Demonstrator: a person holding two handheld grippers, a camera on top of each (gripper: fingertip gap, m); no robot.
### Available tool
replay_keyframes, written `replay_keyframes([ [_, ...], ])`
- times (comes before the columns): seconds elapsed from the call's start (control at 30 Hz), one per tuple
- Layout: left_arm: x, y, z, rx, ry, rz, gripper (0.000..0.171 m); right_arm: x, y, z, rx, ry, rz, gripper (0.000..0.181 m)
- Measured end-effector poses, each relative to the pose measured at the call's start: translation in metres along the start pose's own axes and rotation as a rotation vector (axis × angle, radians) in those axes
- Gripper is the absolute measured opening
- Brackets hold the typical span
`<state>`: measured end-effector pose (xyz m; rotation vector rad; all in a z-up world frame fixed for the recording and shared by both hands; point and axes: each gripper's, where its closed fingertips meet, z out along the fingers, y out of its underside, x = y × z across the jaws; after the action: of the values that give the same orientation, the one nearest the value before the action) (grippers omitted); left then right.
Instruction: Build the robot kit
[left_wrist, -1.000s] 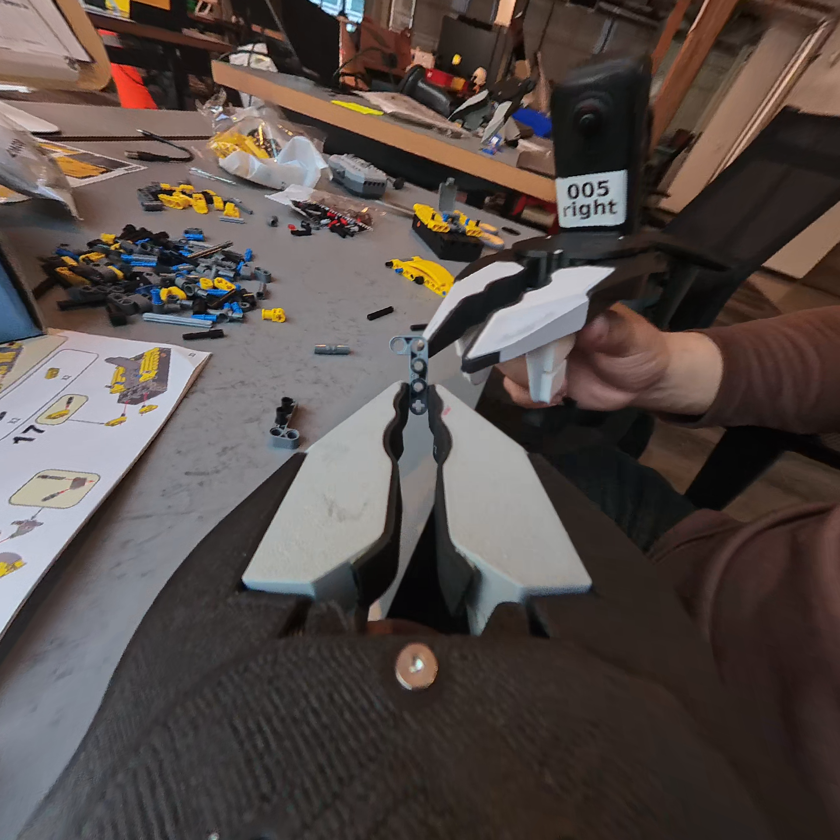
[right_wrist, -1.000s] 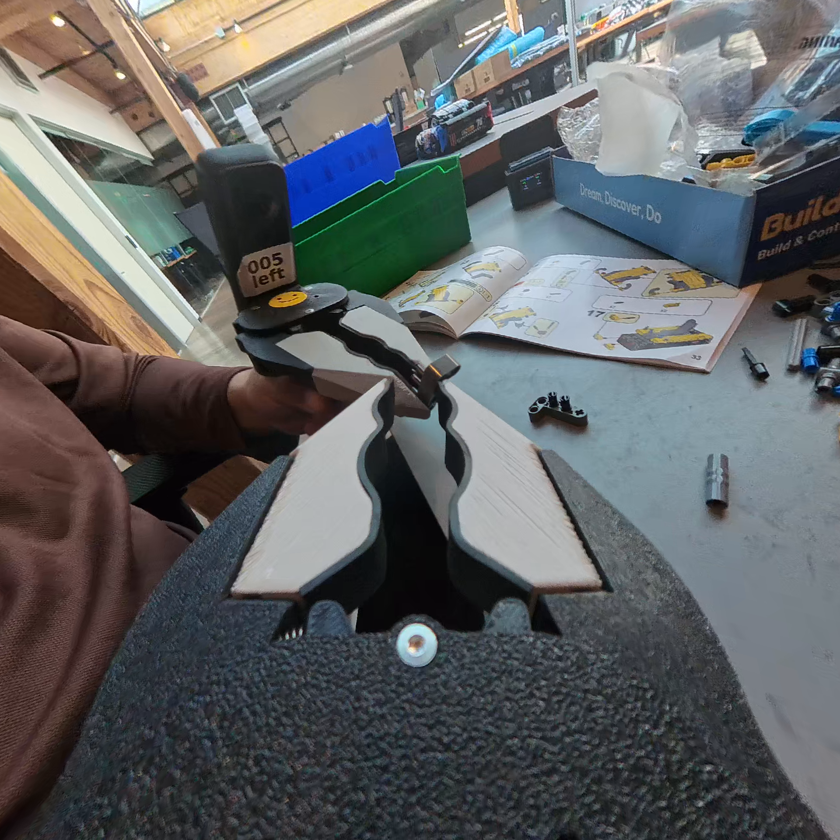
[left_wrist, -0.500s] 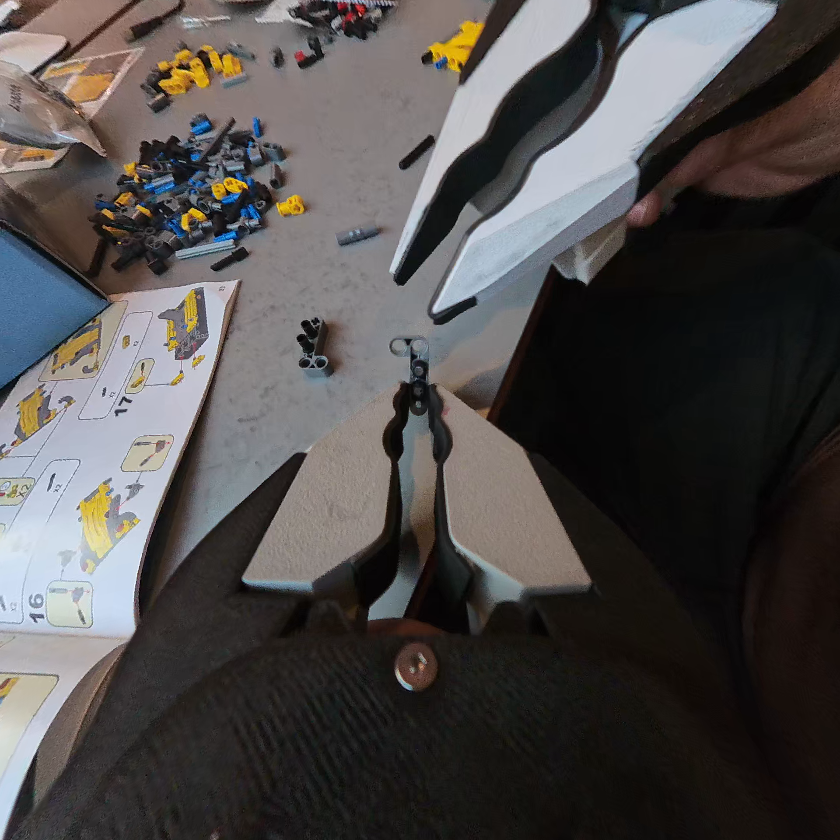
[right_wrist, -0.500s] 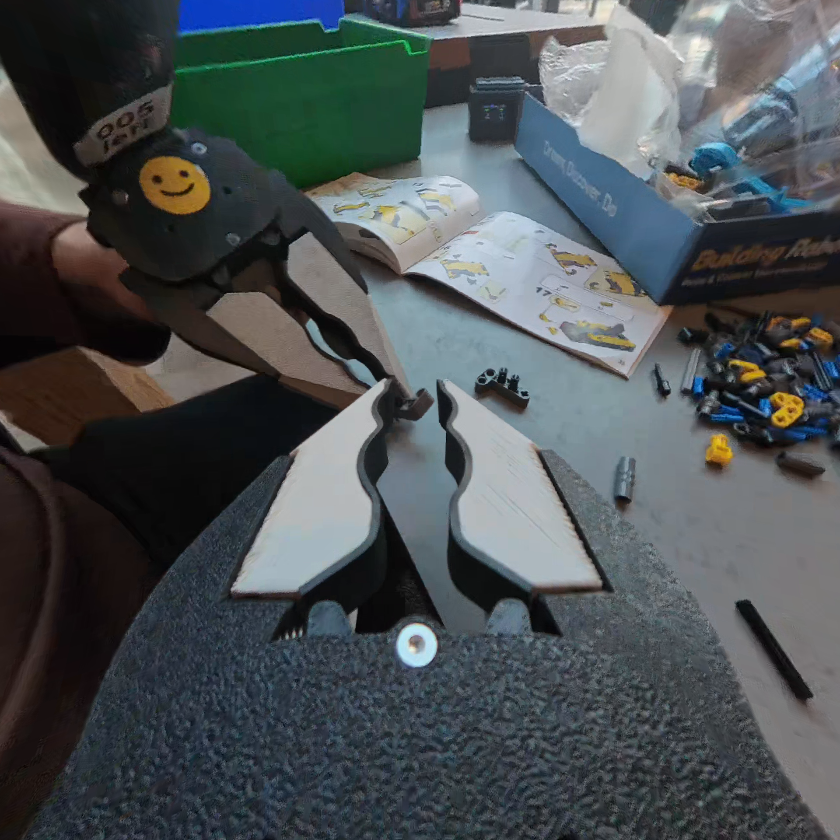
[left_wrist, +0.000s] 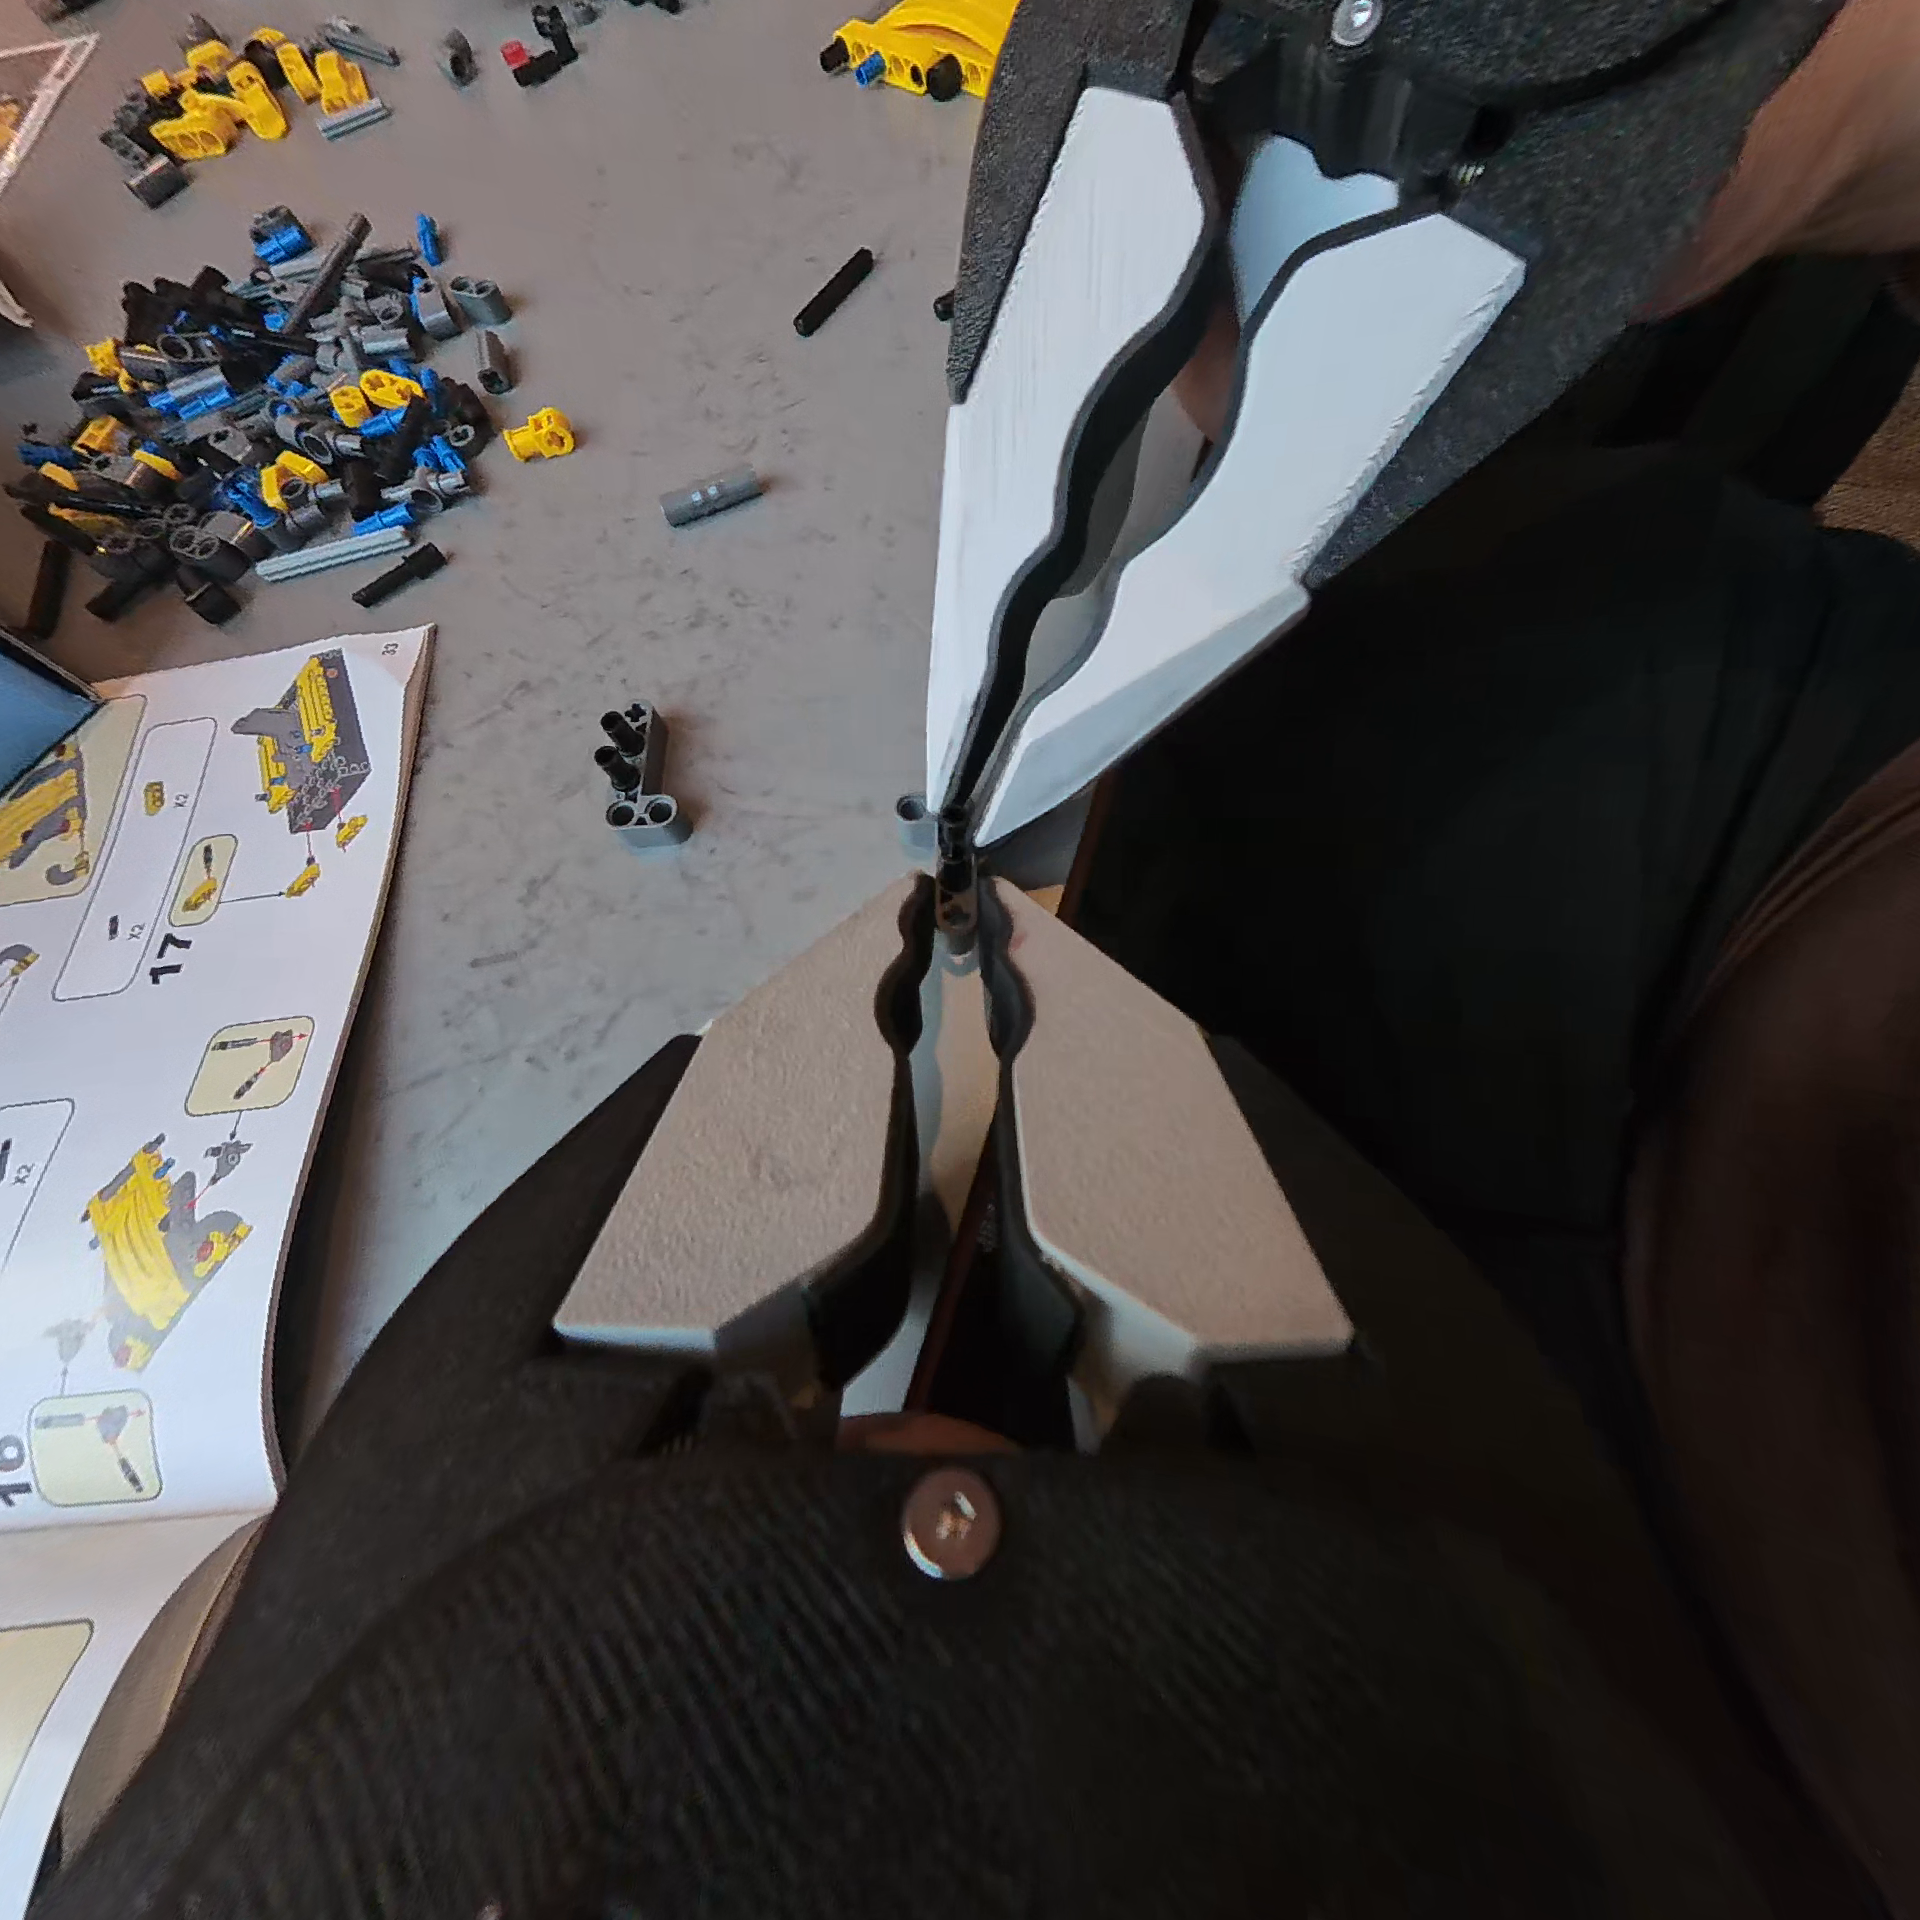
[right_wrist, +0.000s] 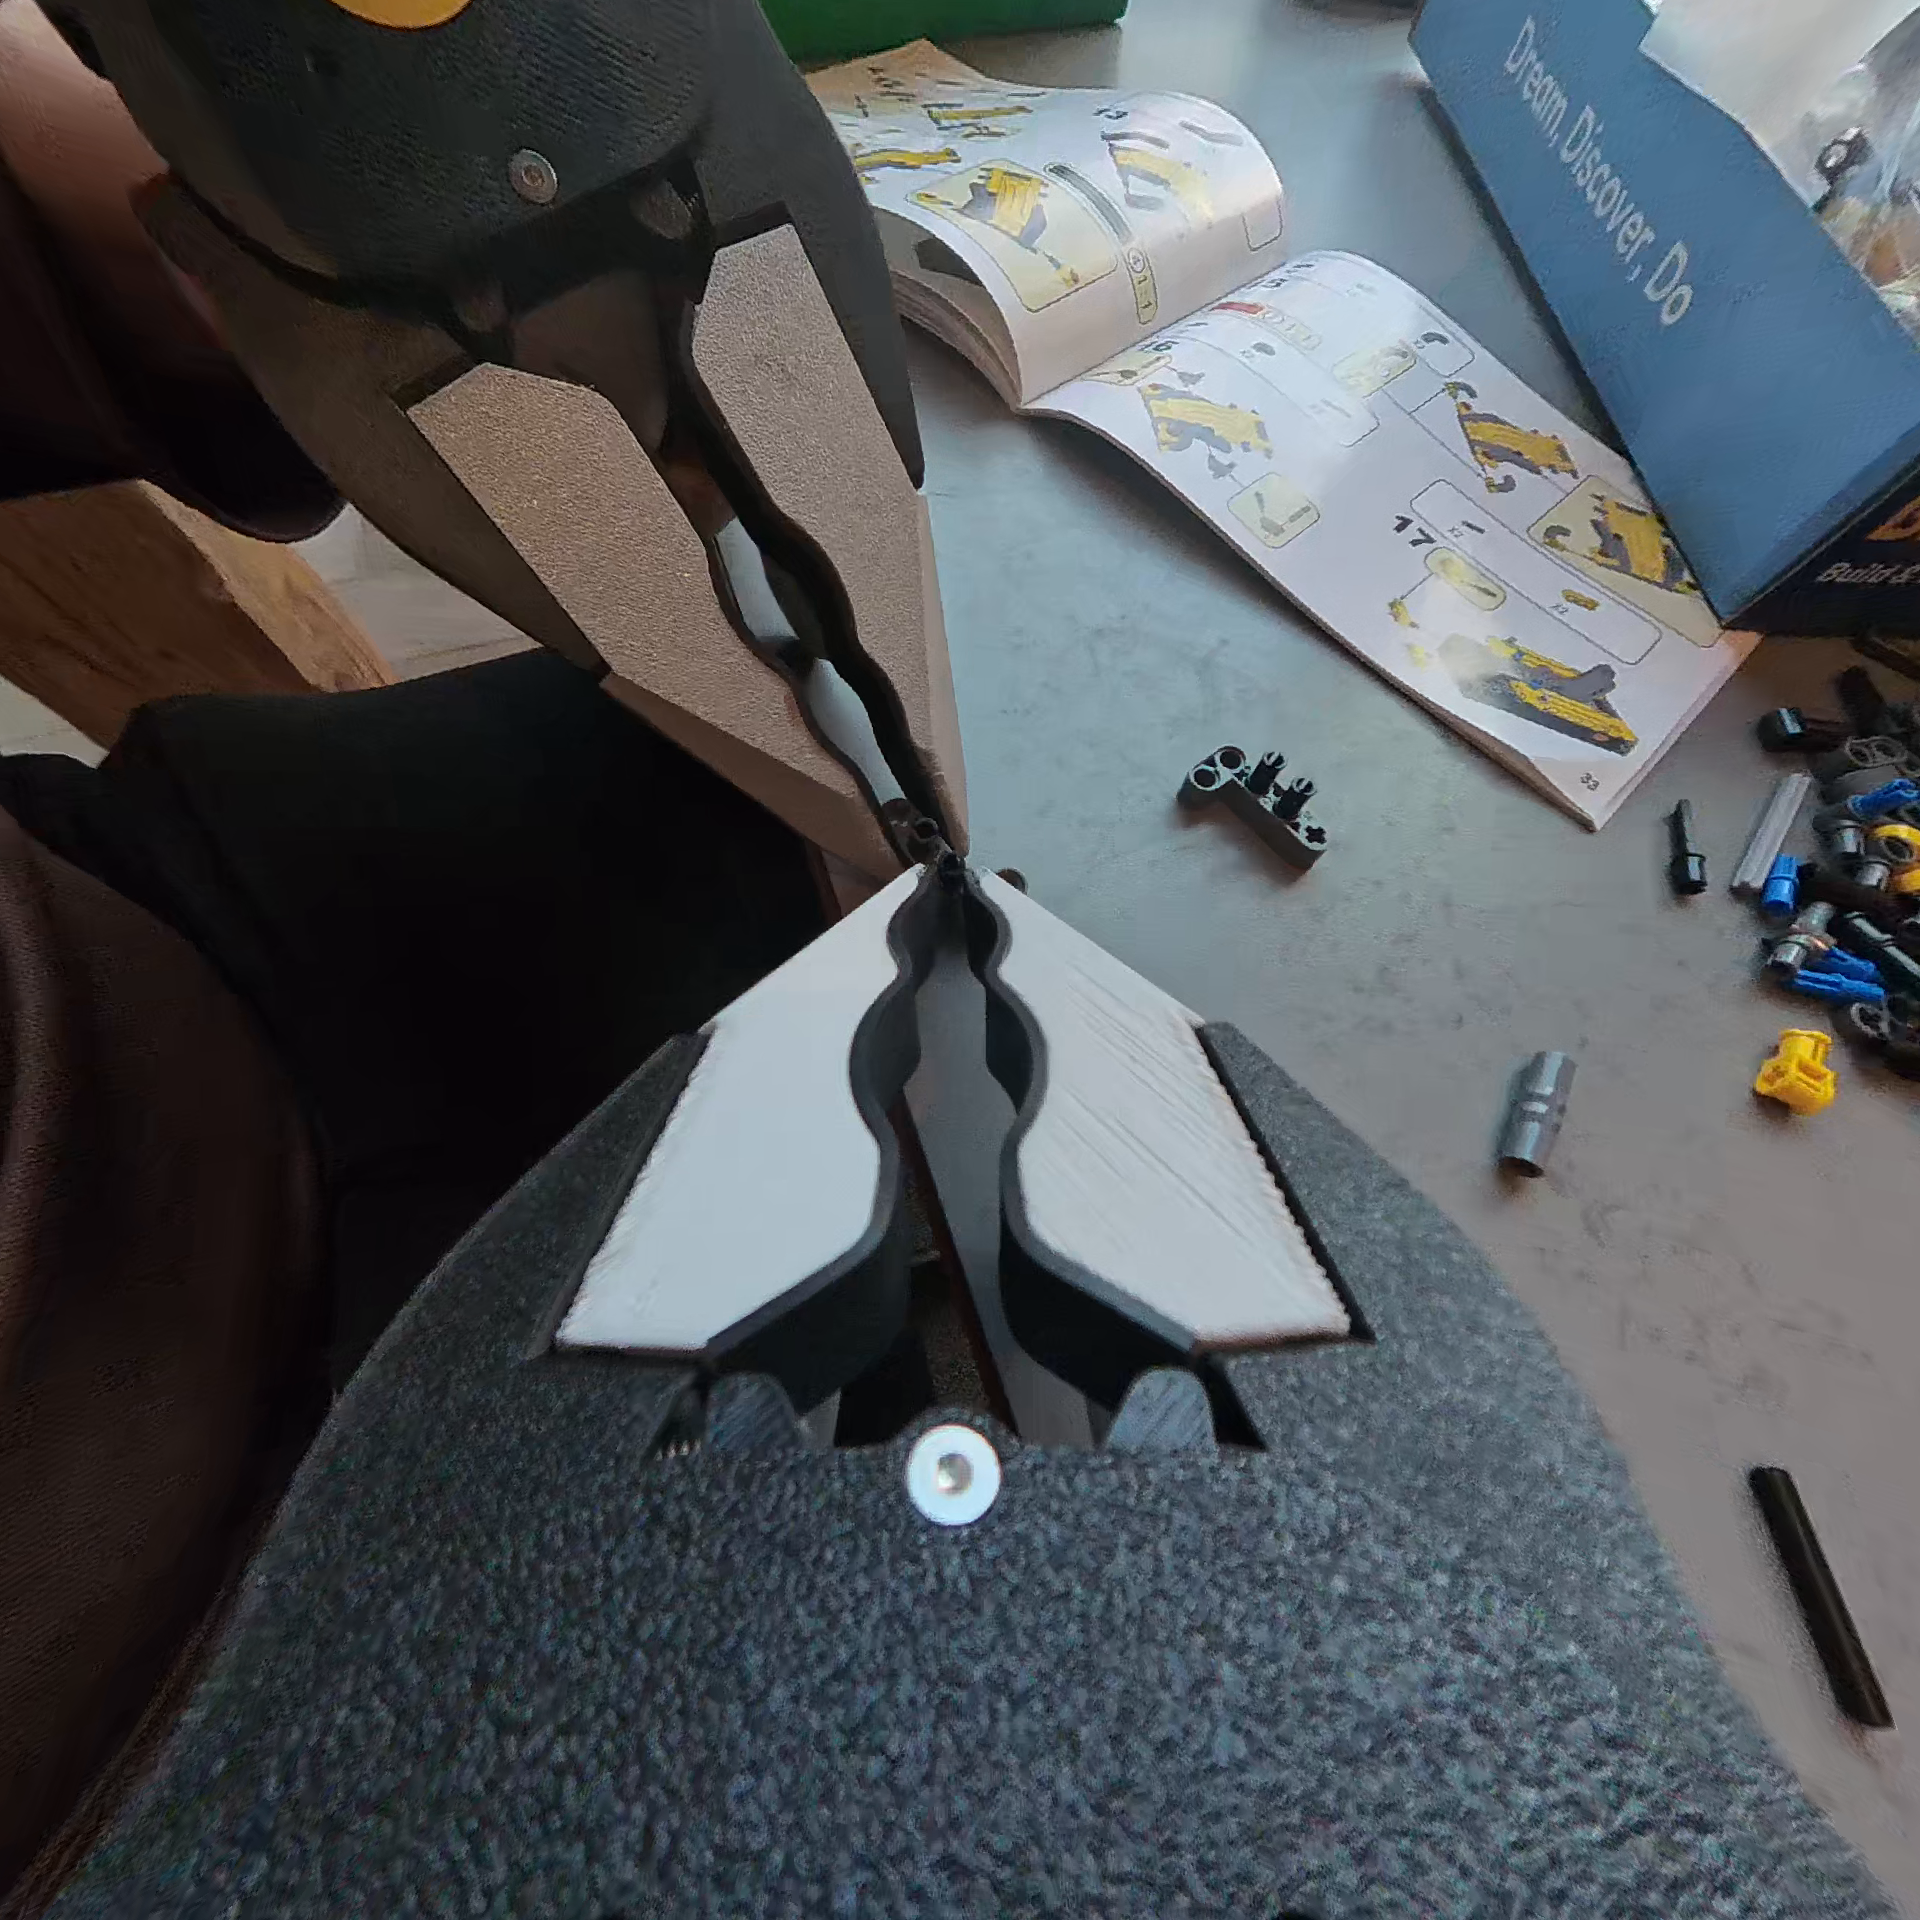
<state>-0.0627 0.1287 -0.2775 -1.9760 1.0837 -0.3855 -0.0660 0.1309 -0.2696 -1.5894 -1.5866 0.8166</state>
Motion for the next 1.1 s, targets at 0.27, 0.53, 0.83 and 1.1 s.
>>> replay_keyframes([
  [0.27, 0.0, -0.003, 0.001, 0.015, -0.005, -0.006, 0.005, -0.002, 0.0, -0.001, -0.001, -0.063, 0.073, 0.004],
  [0.53, 0.001, -0.002, 0.003, -0.006, 0.014, -0.016, 0.005, 0.0, 0.0, 0.0, -0.031, 0.032, -0.045, 0.001],
  [0.83, -0.009, -0.004, 0.006, -0.01, -0.025, -0.116, 0.004, 0.046, -0.06, -0.032, 0.333, 0.081, 0.333, 0.0],
  [1.1, -0.008, -0.007, 0.005, 0.024, -0.014, -0.116, 0.004, 0.015, -0.022, -0.016, 0.116, -0.09, 0.205, 0.014],
])
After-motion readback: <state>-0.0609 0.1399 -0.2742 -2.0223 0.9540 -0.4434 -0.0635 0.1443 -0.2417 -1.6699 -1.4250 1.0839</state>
